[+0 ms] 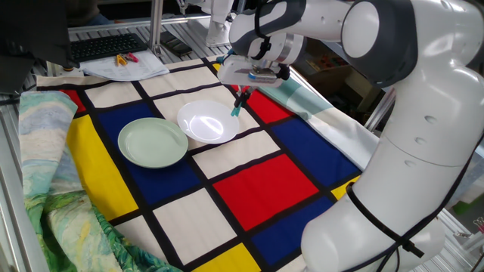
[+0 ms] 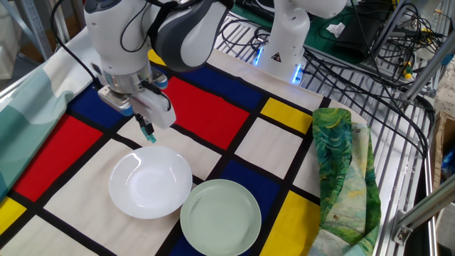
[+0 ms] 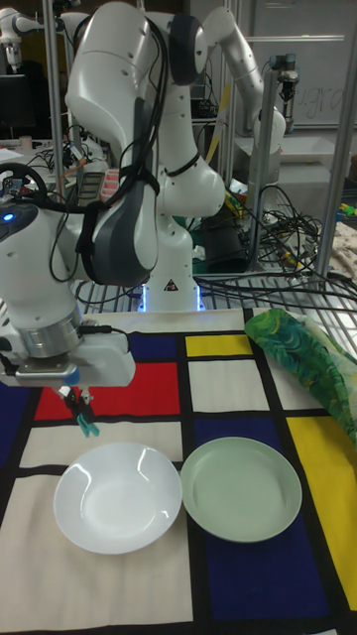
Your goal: Use a clamp
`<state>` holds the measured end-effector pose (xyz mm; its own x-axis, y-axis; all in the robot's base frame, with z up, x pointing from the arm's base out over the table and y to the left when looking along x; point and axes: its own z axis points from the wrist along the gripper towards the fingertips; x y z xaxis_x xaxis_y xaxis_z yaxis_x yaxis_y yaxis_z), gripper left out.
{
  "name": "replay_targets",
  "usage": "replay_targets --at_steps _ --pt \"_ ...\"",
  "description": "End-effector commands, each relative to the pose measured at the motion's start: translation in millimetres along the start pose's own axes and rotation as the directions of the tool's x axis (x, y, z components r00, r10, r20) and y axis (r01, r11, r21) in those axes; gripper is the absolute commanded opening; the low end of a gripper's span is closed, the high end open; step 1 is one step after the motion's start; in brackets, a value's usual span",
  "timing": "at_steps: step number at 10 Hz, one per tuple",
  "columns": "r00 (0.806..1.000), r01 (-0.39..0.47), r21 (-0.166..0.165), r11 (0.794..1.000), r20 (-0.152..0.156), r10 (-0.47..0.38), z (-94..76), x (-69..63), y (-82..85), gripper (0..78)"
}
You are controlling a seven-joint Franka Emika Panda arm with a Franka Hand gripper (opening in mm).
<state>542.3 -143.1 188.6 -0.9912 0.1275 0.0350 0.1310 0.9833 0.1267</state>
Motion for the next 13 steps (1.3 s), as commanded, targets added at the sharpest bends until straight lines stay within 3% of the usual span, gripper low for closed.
replay_targets --at_steps 1,4,6,8,13 --pt "0.992 0.127 0.008 0.992 0.003 -0.127 -1.7 -1.0 -0.1 1.1" --pt "0.991 0.131 0.004 0.991 0.001 -0.131 -2.8 -0.4 5.6 1.1" --pt "0.995 0.1 0.018 0.995 -0.003 -0.1 -7.0 3.6 29.4 1.1" --pt "0.999 0.045 0.033 0.998 -0.011 -0.044 -10.0 12.9 65.2 1.1" --pt "0.995 -0.103 0.033 0.994 0.005 0.103 2.7 41.9 141.9 1.1"
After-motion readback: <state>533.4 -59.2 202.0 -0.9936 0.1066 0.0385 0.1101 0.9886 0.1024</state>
